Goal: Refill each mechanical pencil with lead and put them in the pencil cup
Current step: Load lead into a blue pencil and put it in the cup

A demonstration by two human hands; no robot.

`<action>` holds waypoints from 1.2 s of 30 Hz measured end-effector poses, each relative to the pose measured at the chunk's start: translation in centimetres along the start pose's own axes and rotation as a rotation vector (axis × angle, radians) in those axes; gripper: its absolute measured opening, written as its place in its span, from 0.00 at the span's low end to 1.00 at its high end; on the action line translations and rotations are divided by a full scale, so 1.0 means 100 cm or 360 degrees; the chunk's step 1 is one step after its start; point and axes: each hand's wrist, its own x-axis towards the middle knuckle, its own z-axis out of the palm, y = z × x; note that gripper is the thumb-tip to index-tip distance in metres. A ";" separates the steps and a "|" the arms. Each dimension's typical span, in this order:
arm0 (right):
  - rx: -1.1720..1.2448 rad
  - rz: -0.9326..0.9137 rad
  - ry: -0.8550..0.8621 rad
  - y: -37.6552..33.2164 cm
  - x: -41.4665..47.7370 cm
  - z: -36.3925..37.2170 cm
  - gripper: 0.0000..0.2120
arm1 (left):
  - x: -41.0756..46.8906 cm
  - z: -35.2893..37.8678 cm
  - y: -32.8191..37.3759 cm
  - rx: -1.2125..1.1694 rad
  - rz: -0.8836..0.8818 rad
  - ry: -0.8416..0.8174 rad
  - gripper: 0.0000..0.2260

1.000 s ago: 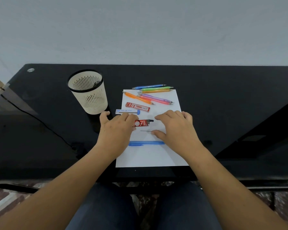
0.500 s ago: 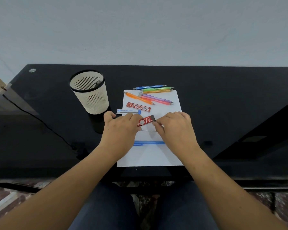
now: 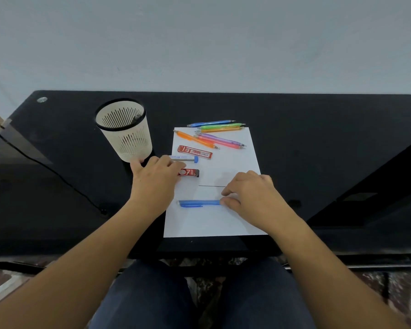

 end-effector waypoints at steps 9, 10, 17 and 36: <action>0.0003 -0.0037 0.0067 -0.001 -0.008 0.007 0.12 | -0.013 -0.008 0.000 -0.0135 -0.0013 0.0016 0.18; 0.0004 -0.0020 0.0102 -0.001 -0.008 0.007 0.12 | -0.015 -0.009 0.000 -0.0167 -0.0010 0.0032 0.17; 0.0010 0.0169 0.0279 0.001 -0.012 -0.004 0.10 | -0.026 -0.016 0.004 -0.0282 -0.0005 0.0130 0.16; 0.0187 0.0187 0.0350 -0.020 -0.031 -0.005 0.12 | -0.021 -0.031 0.034 -0.1329 -0.0427 -0.0104 0.13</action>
